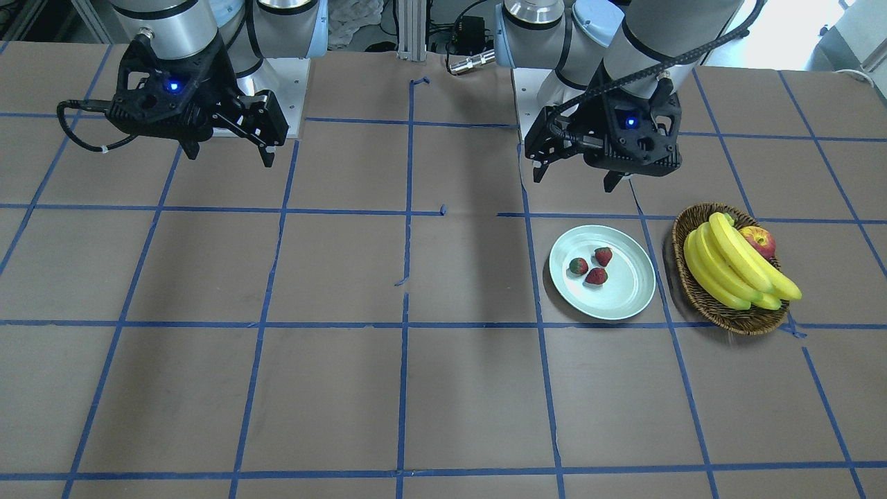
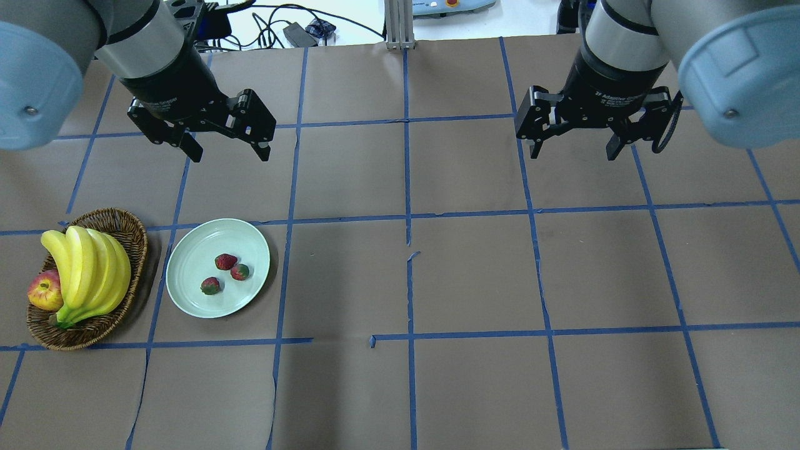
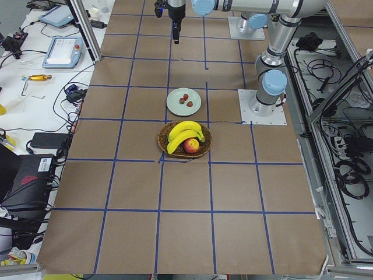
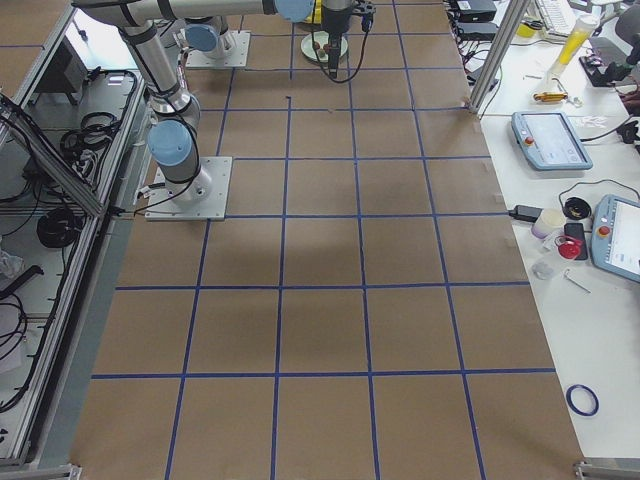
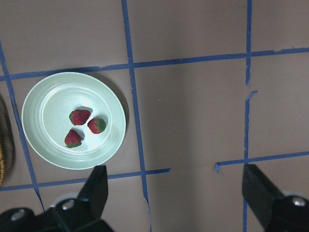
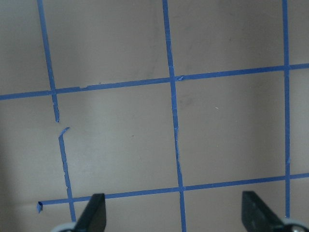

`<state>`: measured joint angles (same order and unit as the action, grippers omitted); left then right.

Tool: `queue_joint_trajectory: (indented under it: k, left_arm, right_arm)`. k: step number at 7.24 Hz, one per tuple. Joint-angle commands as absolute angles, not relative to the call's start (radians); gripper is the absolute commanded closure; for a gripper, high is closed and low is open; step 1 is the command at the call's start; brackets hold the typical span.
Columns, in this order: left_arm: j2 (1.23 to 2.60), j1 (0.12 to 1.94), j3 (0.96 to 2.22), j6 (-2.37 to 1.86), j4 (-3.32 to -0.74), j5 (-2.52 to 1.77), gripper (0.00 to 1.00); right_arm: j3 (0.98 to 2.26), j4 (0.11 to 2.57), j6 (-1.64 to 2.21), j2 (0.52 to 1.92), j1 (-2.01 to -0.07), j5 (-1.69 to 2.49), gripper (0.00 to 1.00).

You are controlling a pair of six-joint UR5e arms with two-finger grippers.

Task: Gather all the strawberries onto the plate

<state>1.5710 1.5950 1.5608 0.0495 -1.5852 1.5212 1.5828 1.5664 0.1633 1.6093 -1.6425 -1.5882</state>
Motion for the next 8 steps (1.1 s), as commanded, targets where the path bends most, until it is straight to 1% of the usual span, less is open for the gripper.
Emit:
queue_joint_trajectory:
  k: [1,2,3,4,8]
  left_arm:
    - [1.566,1.595,1.6,0.052,-1.534,1.554,0.07]
    - [1.56,1.595,1.62,0.046,-1.47,1.583,0.07]
    - [1.559,1.595,1.62,0.043,-1.467,1.583,0.05]
    - [1.559,1.595,1.618,0.043,-1.463,1.583,0.0]
    - [1.557,1.595,1.597,0.034,-1.47,1.569,0.0]
  right_arm:
    - [1.546,1.574,0.161,1.603,-1.637,-1.592,0.0]
    - [1.528,1.572,0.164,1.589,-1.637,-1.589,0.0]
    - [1.525,1.566,0.166,1.589,-1.637,-1.588,0.0]
    - [1.526,1.565,0.166,1.589,-1.638,-1.588,0.0]
    - [1.535,1.557,0.156,1.589,-1.641,-1.592,0.0]
